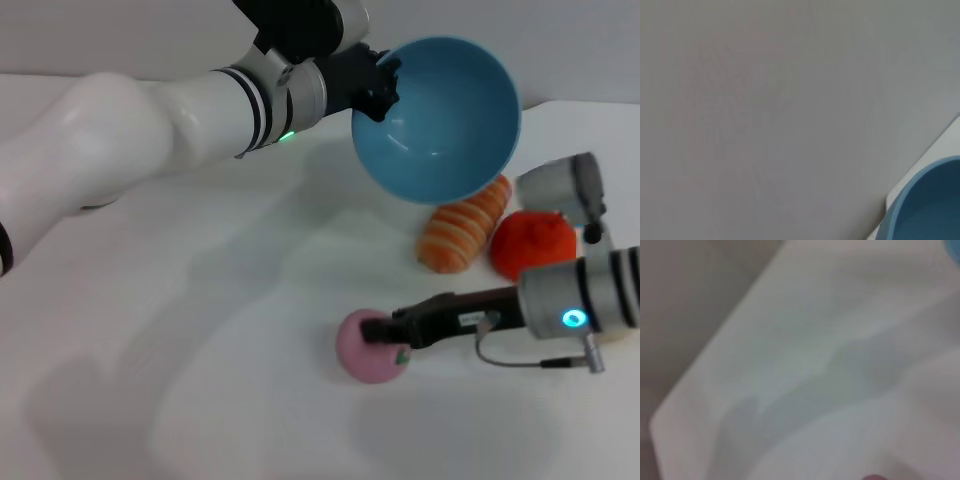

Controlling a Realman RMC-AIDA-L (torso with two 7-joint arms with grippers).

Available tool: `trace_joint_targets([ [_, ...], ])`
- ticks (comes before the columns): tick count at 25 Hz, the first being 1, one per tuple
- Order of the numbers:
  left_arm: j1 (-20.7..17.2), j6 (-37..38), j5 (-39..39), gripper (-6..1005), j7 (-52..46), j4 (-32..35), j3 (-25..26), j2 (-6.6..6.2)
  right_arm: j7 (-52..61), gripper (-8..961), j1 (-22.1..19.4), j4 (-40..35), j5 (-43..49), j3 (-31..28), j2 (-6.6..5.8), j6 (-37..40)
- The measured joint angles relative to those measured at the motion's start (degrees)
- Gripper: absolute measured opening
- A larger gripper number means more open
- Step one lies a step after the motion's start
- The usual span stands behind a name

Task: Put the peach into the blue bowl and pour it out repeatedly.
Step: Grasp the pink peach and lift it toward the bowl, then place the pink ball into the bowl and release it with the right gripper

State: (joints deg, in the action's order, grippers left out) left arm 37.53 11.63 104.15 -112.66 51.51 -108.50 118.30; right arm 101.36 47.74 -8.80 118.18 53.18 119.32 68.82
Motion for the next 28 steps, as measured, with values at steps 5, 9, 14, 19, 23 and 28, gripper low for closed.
trace_joint_targets([
  [5, 0.92, 5.71, 2.19, -1, -2.86, -1.43, 4.01, -0.28, 4.44, 89, -5.19, -15.01, -0.03, 0.22, -0.38, 9.76],
  [9, 2.62, 10.73, 12.00, -1, -11.41, -2.38, 6.18, -0.28, 9.80, 63, -10.29, -31.58, -0.13, 1.25, -0.41, 16.78],
  [14, 4.59, 16.19, 24.90, -1, -24.69, -2.38, 6.23, -0.07, 14.56, 48, -13.64, -46.44, -0.34, 0.49, -0.57, 21.69],
  [19, 6.47, 22.38, 30.34, -1, -32.71, -1.10, 5.81, 0.08, 15.53, 67, -13.41, -50.07, 0.55, -1.62, -0.75, 21.21],
  [23, 6.47, 23.35, 30.44, -1, -32.97, -0.09, 5.29, 0.22, 15.39, 94, -12.94, -48.44, 1.04, -0.87, -0.77, 17.77],
  [28, 6.40, 23.61, 30.23, -2, -33.78, 0.79, 4.21, 0.28, 14.23, 128, -11.56, -43.88, 1.30, -0.24, -0.82, 12.40],
])
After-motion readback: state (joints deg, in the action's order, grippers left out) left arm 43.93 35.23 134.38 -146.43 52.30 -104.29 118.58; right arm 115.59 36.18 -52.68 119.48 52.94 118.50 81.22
